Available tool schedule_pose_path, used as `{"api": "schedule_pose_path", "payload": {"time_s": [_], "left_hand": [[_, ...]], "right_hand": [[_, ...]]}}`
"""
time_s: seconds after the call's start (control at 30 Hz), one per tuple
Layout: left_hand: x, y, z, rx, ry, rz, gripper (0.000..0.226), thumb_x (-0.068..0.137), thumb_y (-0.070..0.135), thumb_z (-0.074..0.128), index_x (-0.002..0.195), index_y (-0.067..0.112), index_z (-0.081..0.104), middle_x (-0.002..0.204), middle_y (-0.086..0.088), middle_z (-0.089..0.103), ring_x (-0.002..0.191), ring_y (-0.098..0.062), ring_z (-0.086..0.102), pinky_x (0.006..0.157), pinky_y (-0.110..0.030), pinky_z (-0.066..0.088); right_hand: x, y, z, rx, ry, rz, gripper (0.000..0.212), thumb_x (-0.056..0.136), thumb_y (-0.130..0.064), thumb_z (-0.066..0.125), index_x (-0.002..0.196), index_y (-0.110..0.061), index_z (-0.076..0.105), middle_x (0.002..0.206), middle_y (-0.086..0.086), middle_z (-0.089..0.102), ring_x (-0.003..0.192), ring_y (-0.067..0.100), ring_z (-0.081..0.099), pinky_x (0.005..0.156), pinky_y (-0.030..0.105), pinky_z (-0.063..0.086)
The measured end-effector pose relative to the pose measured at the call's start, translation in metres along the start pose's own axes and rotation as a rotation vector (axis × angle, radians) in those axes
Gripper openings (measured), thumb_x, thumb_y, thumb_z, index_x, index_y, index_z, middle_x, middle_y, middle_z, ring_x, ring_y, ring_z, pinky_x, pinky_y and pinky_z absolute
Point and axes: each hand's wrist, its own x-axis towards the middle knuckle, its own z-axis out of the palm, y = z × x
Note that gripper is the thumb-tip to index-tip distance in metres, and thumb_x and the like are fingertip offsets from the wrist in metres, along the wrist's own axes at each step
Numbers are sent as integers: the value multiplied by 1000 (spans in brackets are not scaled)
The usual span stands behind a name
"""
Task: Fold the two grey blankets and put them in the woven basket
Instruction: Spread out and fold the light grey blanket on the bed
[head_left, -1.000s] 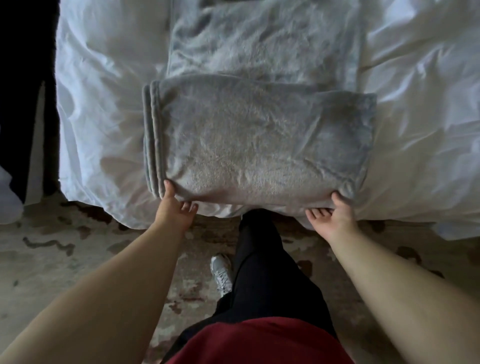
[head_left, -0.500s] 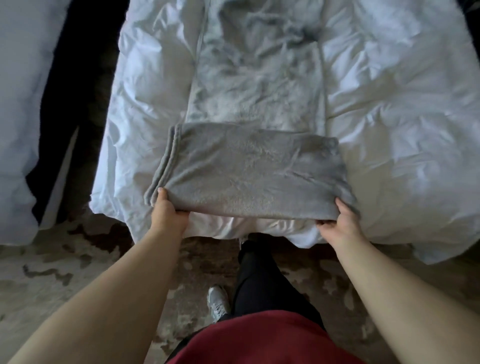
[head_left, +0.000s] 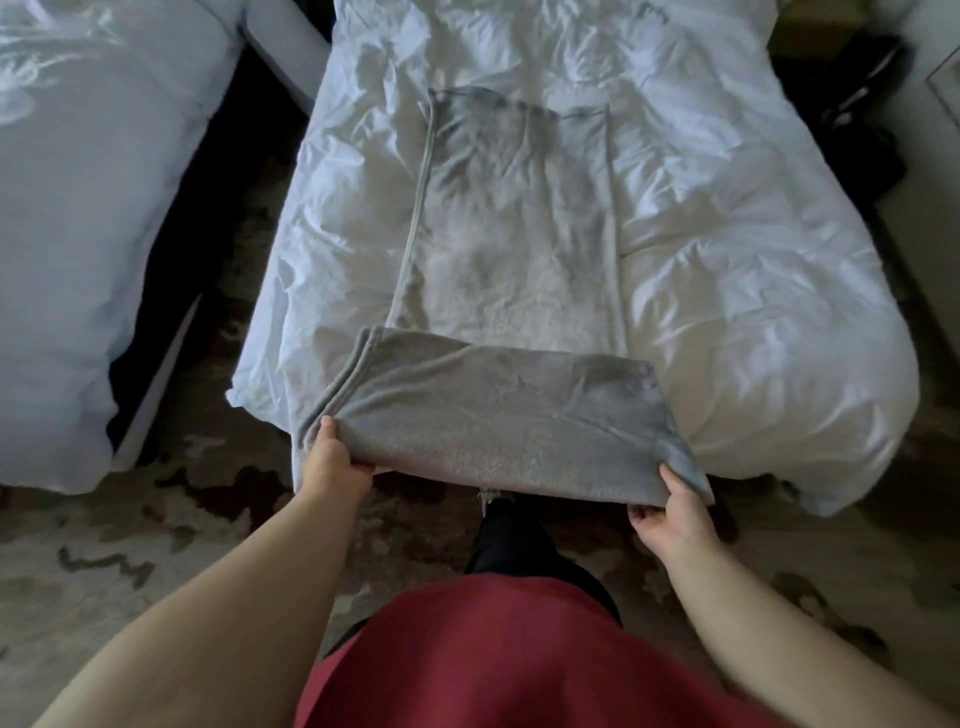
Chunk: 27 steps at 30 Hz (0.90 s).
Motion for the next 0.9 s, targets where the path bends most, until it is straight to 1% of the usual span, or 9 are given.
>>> {"api": "schedule_pose_path", "payload": {"time_s": [0.1,0.3,0.4,0.47,0.53,0.6,0.67,0.8,0.9], "left_hand": [[-2,-9,-20,28,58,-3,54,85,40,69,133,23,50,135,-7,53,119,-29,54,99,-50,46],[-7,-14,-23,49,98,10,58,80,38,74,131,21,50,131,-8,54,115,-31,56,95,-51,49],[-11,-5,1,160,52,93,39,85,33,69,119,24,53,109,-5,57,100,-25,58,77,-42,53],[-12,5,24,180,12,93,32,85,31,69,111,22,53,97,-3,57,91,-21,58,73,-36,49],[-11,15,54,158,-49,79,23,84,30,68,100,18,56,95,-3,59,90,-20,60,72,-34,50],[-6,26,87,172,-96,112,25,85,30,65,107,18,60,103,-4,61,98,-20,61,77,-34,53],[2,36,122,191,-95,155,33,84,30,66,114,18,60,102,-4,62,95,-19,62,76,-34,54],[18,56,193,147,-254,151,13,91,30,58,90,17,59,85,1,59,77,-12,59,63,-28,52],[34,62,230,150,-257,112,23,95,30,50,75,18,54,74,2,50,69,-13,53,65,-29,51]], "right_hand": [[-8,12,-19,17,21,11,6,91,-22,61,96,-22,57,128,4,58,95,17,58,90,34,44],[-10,9,-24,5,17,-9,11,91,-23,61,102,-22,57,118,4,62,94,20,60,89,35,46],[-5,-7,-2,23,-8,-51,28,93,-25,58,120,-21,55,115,4,63,96,20,62,86,34,48],[0,-23,20,35,-28,-69,30,95,-26,54,124,-20,53,108,4,65,93,20,63,78,32,50],[8,-42,47,29,-41,-79,25,97,-26,50,121,-19,53,97,5,65,86,19,62,69,29,48],[17,-63,77,26,-38,-92,15,97,-24,50,110,-18,55,84,4,67,79,17,61,63,28,47],[27,-85,110,32,-28,-96,4,94,-22,54,93,-19,56,77,2,64,73,15,58,61,27,46],[50,-128,174,109,-113,-105,16,94,-28,52,82,-17,55,79,-1,55,69,11,54,66,25,47],[72,-148,207,80,-148,-88,21,94,-32,51,81,-15,53,79,-1,56,69,11,57,70,26,47]]}}
